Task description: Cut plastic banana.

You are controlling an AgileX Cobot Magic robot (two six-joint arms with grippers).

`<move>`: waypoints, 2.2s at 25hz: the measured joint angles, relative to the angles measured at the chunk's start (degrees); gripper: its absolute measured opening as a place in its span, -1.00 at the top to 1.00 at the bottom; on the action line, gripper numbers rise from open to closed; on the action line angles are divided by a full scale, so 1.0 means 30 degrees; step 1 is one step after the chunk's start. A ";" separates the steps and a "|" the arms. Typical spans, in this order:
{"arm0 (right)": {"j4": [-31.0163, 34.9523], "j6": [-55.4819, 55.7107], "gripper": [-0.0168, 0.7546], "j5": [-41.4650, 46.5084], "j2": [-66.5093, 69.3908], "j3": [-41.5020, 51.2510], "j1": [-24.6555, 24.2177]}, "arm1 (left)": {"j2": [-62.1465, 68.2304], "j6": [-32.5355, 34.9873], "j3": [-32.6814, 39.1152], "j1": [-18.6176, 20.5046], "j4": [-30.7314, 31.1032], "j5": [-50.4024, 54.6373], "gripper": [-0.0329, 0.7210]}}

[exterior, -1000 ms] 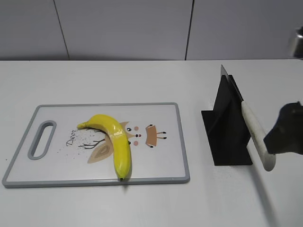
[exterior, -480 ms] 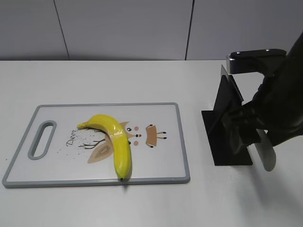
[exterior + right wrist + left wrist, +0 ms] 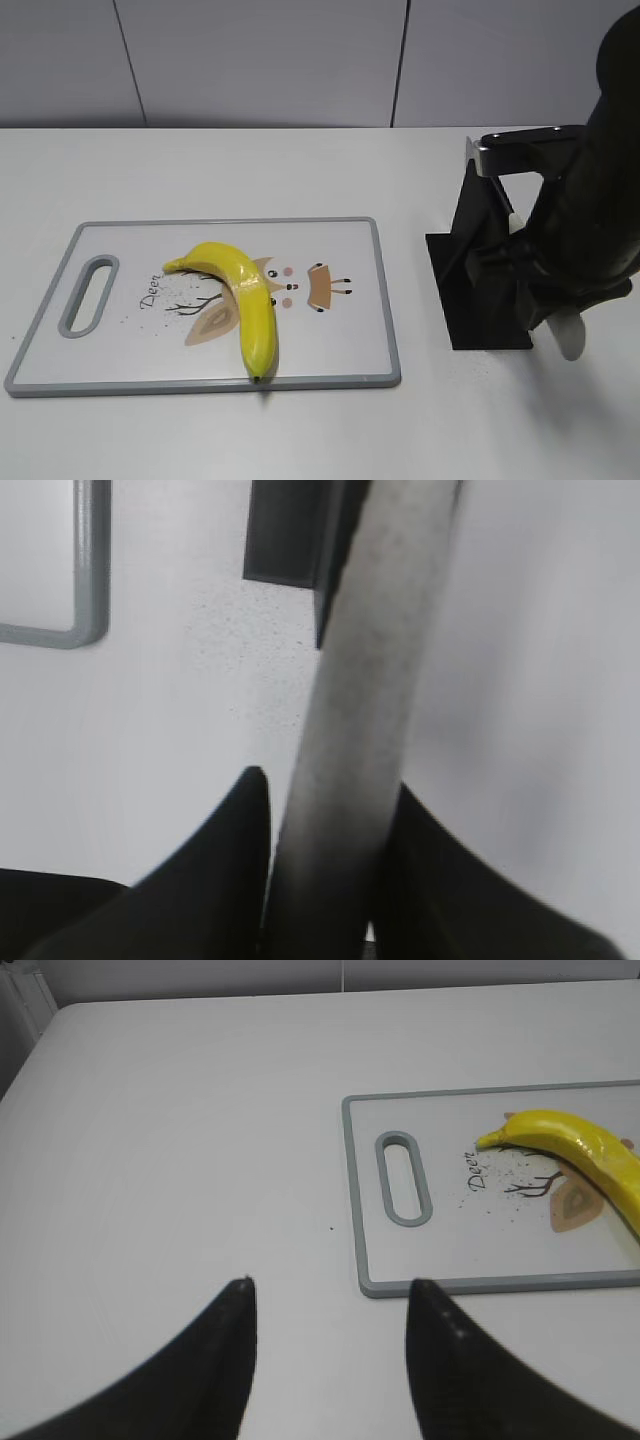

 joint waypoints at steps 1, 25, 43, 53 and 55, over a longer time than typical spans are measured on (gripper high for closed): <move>-0.0119 0.0206 0.43 0.0086 0.0000 0.0000 -0.0024 | 0.0000 0.0000 0.0000 0.0000 0.0000 0.0000 -0.34; 0.0143 0.0386 0.44 0.0193 -0.3754 -0.0541 -0.0021 | 0.0000 0.0000 0.0000 0.0000 0.0019 0.0000 -0.34; 0.0241 -0.6068 0.46 -0.1388 -0.3755 -0.3091 0.0016 | 0.2333 0.0000 -0.0702 0.0000 0.0203 -0.1858 -0.34; 0.0801 -1.6602 0.46 -0.1430 -0.0462 -0.4666 0.0016 | 1.0898 0.2377 -0.2572 -0.1099 -0.1126 -0.6865 -0.74; 0.1865 -1.9371 0.46 -0.1447 0.0137 -0.5082 0.0016 | 1.2308 0.3466 -0.3286 -0.2107 -0.1309 -0.6907 -0.78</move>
